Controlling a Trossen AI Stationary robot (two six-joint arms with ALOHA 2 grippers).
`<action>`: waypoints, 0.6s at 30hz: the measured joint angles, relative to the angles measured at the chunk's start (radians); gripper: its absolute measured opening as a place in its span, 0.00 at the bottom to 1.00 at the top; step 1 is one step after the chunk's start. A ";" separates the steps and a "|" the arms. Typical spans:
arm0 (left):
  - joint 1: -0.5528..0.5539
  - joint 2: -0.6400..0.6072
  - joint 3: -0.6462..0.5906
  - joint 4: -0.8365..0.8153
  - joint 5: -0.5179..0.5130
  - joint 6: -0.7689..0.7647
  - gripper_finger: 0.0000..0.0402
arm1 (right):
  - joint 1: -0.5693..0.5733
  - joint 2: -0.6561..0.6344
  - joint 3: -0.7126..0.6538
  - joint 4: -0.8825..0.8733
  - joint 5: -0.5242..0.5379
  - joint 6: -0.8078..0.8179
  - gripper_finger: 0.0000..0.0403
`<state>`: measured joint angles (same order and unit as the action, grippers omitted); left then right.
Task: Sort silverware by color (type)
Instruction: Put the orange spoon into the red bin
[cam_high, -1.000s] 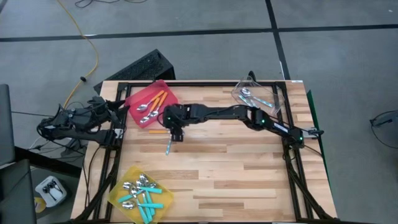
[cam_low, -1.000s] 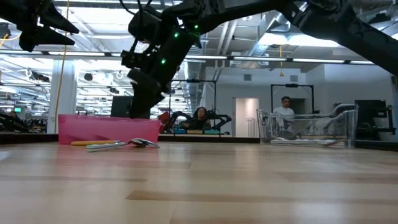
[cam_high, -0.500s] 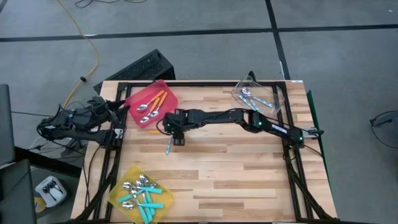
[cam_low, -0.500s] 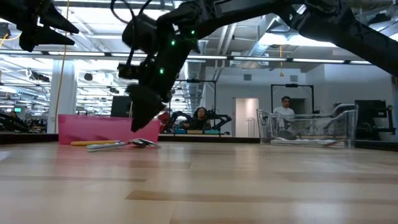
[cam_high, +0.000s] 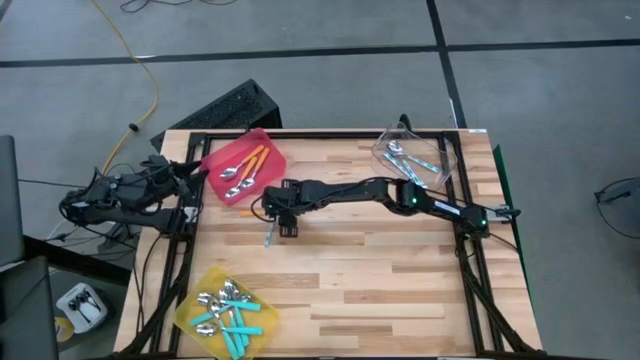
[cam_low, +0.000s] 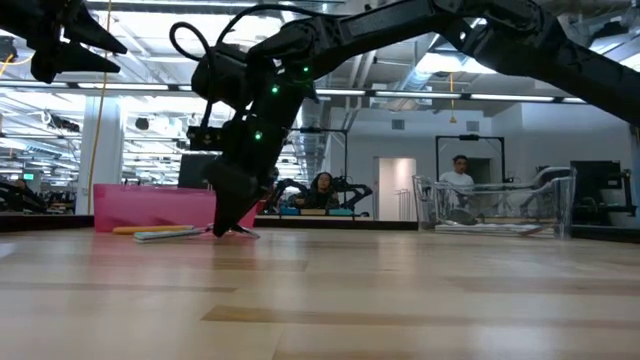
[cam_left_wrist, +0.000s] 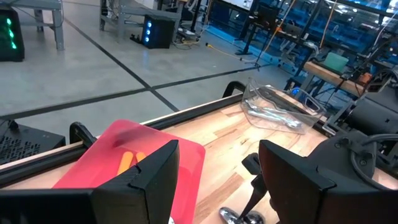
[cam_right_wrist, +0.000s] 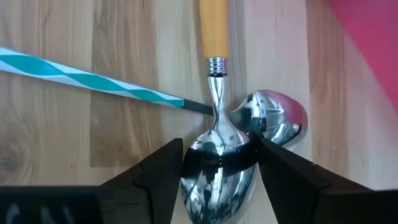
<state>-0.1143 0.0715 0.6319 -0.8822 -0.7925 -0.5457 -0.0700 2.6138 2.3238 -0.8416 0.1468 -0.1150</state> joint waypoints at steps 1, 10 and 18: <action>0.000 0.000 0.000 0.000 0.000 0.000 0.51 | 0.000 0.001 0.000 0.000 0.001 0.000 0.57; 0.000 0.000 0.000 0.000 0.000 0.000 0.51 | 0.017 0.005 -0.002 -0.010 0.088 0.065 0.47; 0.000 0.000 0.000 0.000 0.000 0.000 0.51 | 0.027 0.007 -0.003 -0.012 0.085 0.115 0.22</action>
<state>-0.1144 0.0715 0.6319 -0.8822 -0.7927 -0.5457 -0.0427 2.6203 2.3203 -0.8533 0.2315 0.0001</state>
